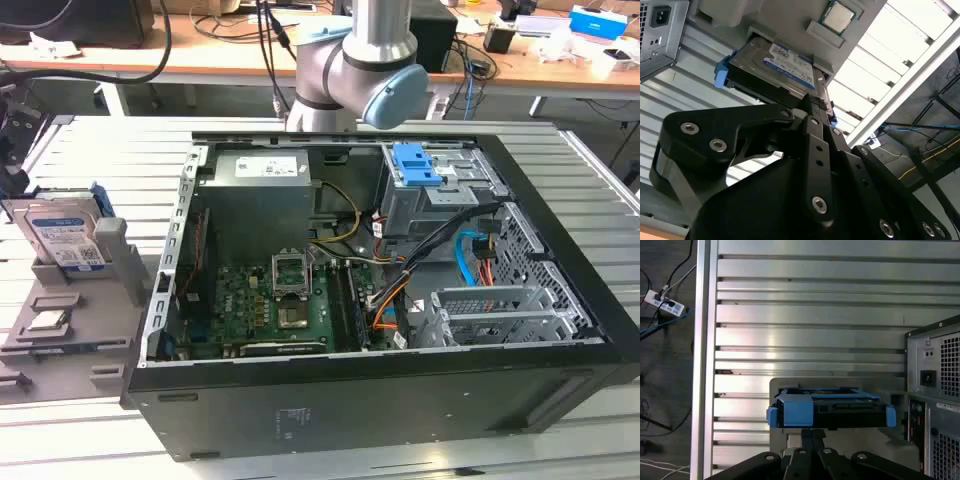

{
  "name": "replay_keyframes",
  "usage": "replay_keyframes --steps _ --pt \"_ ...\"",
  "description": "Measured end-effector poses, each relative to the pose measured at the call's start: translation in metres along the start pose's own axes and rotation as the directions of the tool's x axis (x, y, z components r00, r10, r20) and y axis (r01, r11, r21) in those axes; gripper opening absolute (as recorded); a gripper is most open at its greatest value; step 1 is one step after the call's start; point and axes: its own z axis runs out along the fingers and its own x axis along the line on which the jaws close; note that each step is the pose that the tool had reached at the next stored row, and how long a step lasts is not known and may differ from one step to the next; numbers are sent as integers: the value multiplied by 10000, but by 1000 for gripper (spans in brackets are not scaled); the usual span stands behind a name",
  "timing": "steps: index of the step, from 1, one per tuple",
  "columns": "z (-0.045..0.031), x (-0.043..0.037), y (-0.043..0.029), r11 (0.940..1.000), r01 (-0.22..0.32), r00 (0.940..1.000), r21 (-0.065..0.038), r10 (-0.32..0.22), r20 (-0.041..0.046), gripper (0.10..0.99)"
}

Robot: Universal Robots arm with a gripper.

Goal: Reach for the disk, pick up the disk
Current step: 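Pick up the disk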

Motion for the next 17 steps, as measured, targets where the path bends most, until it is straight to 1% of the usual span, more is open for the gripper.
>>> replay_keyframes --steps 2,4,5,6,9,12,15,17 --pt "0 0 0 9979 643 9979 -1 -643 -24 106" --pt "0 0 0 9959 905 9959 -1 -905 -34 106" --pt "0 0 0 9926 1216 9926 -2 -1216 -46 106" --pt "0 0 0 9909 1349 9908 -3 -1349 -51 106" --pt "0 0 0 9829 1840 9829 -6 -1840 -70 106" --pt "0 0 0 9688 2480 9687 -11 -2480 -94 106" --pt "0 0 0 9572 2894 9572 -15 -2894 -110 106" --pt "1 0 0 9457 3250 9456 -20 -3250 -124 106"
